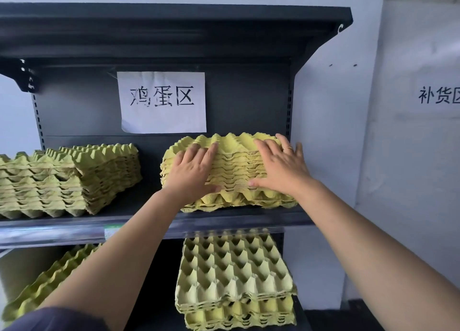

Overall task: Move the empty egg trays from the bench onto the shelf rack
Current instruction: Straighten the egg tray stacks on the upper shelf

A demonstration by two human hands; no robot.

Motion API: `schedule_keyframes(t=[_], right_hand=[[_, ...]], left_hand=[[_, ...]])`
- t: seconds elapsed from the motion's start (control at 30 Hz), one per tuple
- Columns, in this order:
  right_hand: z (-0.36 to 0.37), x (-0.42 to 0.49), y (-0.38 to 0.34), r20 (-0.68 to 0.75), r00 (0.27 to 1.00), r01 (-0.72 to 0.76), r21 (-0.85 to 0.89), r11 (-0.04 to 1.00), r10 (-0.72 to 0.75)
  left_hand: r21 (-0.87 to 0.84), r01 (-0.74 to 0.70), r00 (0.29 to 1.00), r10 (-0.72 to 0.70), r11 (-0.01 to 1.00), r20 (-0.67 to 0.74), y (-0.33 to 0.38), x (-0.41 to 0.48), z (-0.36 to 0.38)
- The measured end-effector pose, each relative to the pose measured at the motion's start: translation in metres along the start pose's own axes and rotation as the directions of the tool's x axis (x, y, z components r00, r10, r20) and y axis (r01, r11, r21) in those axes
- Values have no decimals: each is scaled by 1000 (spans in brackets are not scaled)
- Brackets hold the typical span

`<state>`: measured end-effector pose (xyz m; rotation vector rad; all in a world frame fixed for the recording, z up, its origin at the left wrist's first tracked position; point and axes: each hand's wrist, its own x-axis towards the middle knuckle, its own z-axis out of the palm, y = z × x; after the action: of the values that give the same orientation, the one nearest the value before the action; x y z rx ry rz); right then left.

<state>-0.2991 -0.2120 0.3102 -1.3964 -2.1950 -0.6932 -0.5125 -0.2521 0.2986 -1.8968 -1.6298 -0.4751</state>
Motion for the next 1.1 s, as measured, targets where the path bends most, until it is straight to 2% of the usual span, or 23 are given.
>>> schedule_keyframes(t=[0.13,0.23,0.33,0.4,0.53,0.63,0.7,0.73,0.8,0.87,0.9,0.93,1.1], right_hand=[[9,-6,1,4,1000,-1,47,999,1],[14,-10,-2,-33,999,-17,33,999,18],[14,-12,0,-48,998,-27,56,998,30],[10,-12,0,-80,996,-27,56,998,32],[13,-15,-15,-243,966,76,-56,996,-87],[19,-12,-31,-283,946,142,-86,986,-161],[19,-12,-39,-258,953,136,-100,986,-157],[19,-12,-43,-231,961,128,-117,985,-153],[19,-11,-50,-159,976,128,-138,982,-150],[21,-8,-55,-97,986,120,-144,982,-135],[22,-7,-57,-76,990,109,-150,983,-121],[23,-6,-60,-66,992,95,-155,983,-106],[25,0,-77,-51,998,32,-167,985,-41]], left_hand=[[91,19,998,-14,996,-60,9,-4,8],[73,21,997,-15,997,-77,10,-8,10],[-52,-15,998,12,999,-55,1,-7,3],[-197,-23,994,0,980,-113,-5,-8,-2],[-370,-24,944,-101,929,-315,-18,-16,2],[-481,60,891,-264,875,-368,-28,-20,10],[-651,173,865,-430,739,-259,-35,-23,14],[-753,232,852,-501,616,-148,-40,-25,17],[-908,333,816,-561,255,141,-47,-28,24],[-915,379,774,-495,-136,395,-52,-32,34],[-881,398,763,-442,-254,472,-52,-33,39],[-859,414,763,-399,-302,508,-53,-34,43],[-828,431,802,-268,-360,534,-53,-28,51]])
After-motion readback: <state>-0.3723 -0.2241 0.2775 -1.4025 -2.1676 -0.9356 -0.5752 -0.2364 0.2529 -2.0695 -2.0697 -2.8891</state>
